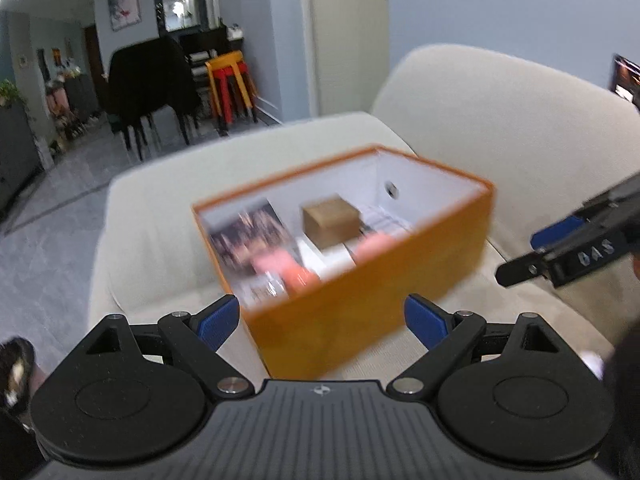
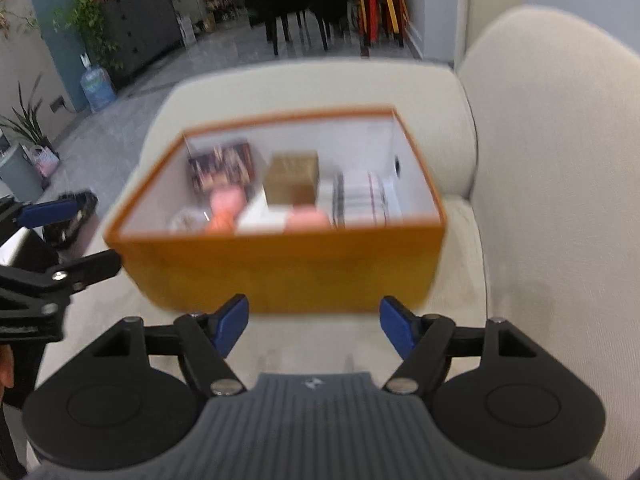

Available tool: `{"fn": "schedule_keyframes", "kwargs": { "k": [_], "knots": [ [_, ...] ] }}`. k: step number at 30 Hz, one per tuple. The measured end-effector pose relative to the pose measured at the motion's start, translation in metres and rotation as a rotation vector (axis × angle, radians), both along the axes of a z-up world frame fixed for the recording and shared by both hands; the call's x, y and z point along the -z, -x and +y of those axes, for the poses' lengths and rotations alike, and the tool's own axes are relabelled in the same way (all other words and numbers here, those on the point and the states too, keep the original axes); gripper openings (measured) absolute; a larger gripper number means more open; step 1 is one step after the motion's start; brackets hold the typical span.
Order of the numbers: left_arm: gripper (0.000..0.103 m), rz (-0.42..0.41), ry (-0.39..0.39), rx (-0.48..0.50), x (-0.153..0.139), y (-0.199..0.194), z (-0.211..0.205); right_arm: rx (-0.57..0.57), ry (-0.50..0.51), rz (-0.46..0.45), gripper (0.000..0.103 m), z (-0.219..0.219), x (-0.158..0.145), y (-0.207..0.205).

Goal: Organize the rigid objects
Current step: 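Withdraw both tools from the shoebox toward the items on the sofa, then grasp the white bottle with the right tool while the left grasps the navy spray can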

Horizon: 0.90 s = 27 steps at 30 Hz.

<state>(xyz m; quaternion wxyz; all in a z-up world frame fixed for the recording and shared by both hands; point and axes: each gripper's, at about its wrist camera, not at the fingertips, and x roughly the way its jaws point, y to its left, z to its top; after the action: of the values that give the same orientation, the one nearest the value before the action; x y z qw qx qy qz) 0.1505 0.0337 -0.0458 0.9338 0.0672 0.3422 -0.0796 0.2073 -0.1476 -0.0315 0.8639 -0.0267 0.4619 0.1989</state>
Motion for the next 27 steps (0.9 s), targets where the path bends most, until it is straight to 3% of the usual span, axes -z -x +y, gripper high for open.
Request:
{"fn": "schedule_keyframes", "kwargs": {
  "k": [5, 14, 27],
  "knots": [
    [0.103, 0.061, 0.025, 0.039, 0.034, 0.037, -0.012, 0.006, 0.107, 0.084, 0.076, -0.013, 0.029, 0.018],
    [0.103, 0.162, 0.018, 0.188, 0.080, 0.100, -0.037, 0.012, 0.317, 0.320, 0.080, -0.034, 0.074, 0.046],
    [0.103, 0.269, -0.002, 0.435, 0.112, 0.161, -0.059, -0.004, 0.403, 0.578, 0.083, -0.035, 0.114, 0.034]
  ]
}}
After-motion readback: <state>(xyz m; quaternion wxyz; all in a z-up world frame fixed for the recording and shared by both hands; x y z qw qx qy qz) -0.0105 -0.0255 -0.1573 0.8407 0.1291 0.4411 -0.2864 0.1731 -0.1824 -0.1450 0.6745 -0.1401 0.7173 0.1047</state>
